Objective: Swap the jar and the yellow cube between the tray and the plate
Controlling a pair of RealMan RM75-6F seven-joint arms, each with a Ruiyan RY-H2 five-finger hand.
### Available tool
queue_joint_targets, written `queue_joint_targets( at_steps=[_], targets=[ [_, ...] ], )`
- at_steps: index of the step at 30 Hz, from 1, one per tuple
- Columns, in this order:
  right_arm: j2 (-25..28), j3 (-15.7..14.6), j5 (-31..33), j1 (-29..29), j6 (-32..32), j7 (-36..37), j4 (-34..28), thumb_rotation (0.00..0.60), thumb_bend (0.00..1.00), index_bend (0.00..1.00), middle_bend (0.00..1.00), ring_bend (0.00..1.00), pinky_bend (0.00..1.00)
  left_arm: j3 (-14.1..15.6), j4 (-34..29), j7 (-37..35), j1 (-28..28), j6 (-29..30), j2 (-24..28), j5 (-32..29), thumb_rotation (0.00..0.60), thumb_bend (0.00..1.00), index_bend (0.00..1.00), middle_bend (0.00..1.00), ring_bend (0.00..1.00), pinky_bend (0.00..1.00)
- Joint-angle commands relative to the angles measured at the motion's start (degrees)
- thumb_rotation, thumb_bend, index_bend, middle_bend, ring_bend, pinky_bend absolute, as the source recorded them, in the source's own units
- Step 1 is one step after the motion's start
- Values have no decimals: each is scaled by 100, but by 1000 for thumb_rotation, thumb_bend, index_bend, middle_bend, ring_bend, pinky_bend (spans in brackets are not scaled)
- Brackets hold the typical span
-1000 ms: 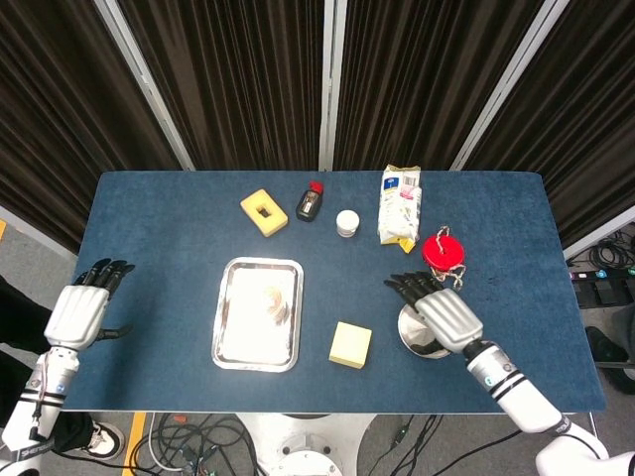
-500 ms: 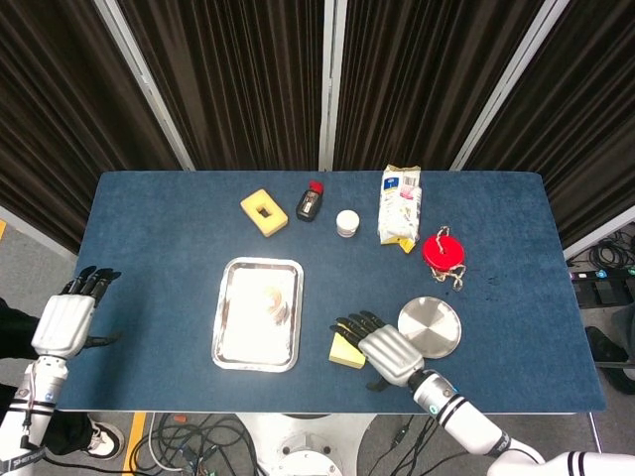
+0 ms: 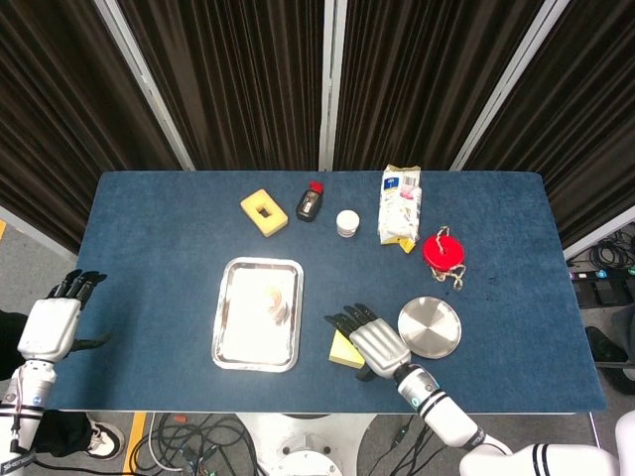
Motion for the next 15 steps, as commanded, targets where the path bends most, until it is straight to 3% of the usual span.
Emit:
queue_joint_targets(
  at_steps=[1, 5, 8, 15],
  targets=[
    [-103, 10, -42, 1, 119, -14, 89, 600, 8, 0, 201, 148, 159, -23, 26, -24, 13, -11, -3, 18, 600, 60, 148, 117, 69, 240],
    [-286, 55, -299, -111, 531, 72, 212, 600, 158, 4, 382, 368, 320, -58, 50, -54, 18, -56, -14, 40, 600, 60, 148, 118, 69, 240],
    [-287, 51, -557, -169, 712, 255, 242, 600, 259, 29, 472, 463, 385, -80, 61, -55, 27, -76, -21, 57, 600, 60, 148, 118, 69, 240],
    [473, 36, -908, -379, 1090, 508, -168, 600, 282, 43, 490, 480, 401, -110, -10, -30, 88, -1, -10, 161, 600, 60, 148, 117, 69, 240]
  ],
)
